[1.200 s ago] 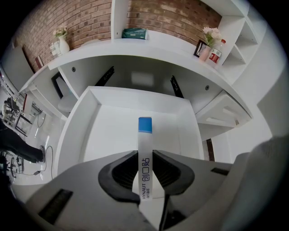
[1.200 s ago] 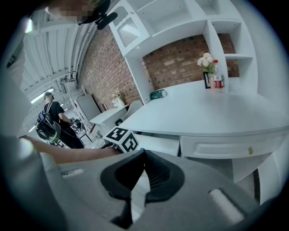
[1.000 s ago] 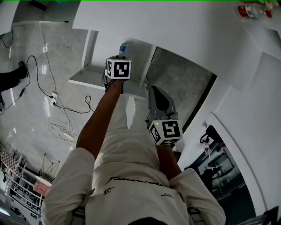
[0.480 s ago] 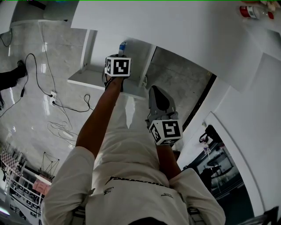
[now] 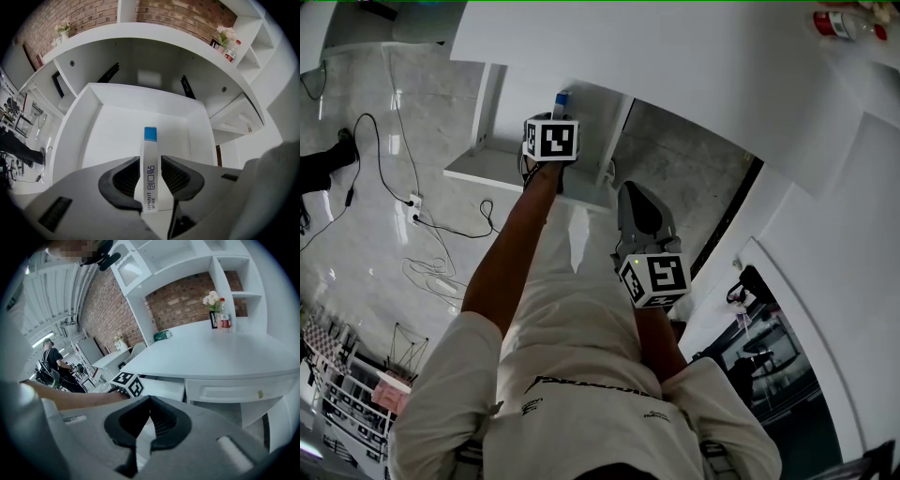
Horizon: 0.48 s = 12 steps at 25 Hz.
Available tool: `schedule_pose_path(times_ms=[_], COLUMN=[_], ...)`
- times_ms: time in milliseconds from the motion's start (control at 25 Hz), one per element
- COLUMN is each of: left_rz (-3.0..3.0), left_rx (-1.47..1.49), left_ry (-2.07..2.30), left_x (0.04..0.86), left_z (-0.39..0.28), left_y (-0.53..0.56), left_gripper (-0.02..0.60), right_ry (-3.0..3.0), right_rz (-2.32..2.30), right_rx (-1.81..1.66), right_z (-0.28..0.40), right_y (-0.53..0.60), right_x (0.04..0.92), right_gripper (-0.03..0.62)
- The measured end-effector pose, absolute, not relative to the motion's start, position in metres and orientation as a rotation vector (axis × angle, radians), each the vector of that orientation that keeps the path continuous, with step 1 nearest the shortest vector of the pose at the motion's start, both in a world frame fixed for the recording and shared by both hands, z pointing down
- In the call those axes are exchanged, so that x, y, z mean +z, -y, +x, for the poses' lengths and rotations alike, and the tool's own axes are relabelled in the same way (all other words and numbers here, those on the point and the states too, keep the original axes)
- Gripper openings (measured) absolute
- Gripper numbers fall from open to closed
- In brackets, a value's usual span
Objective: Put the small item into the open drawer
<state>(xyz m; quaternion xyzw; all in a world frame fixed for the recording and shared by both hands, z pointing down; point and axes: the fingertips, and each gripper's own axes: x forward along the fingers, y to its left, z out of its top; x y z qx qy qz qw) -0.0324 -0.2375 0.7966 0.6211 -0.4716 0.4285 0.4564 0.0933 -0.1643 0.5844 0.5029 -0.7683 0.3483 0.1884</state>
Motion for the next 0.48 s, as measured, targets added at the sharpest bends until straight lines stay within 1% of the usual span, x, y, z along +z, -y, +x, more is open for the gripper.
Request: schedule_pose_path(times_ms=[480], left_rz=[1.549], left_rx=[1.039], left_ry=[1.183], left_x=[0.778], left_z=[-0.030], left_y=[0.240], left_gripper=[0.144], right_ry=[2.188], right_rz=[1.423], right_rx=[0.953], right_z=[0.096], right_y=[0.165], right_x=[0.573], right_gripper=[-0.003])
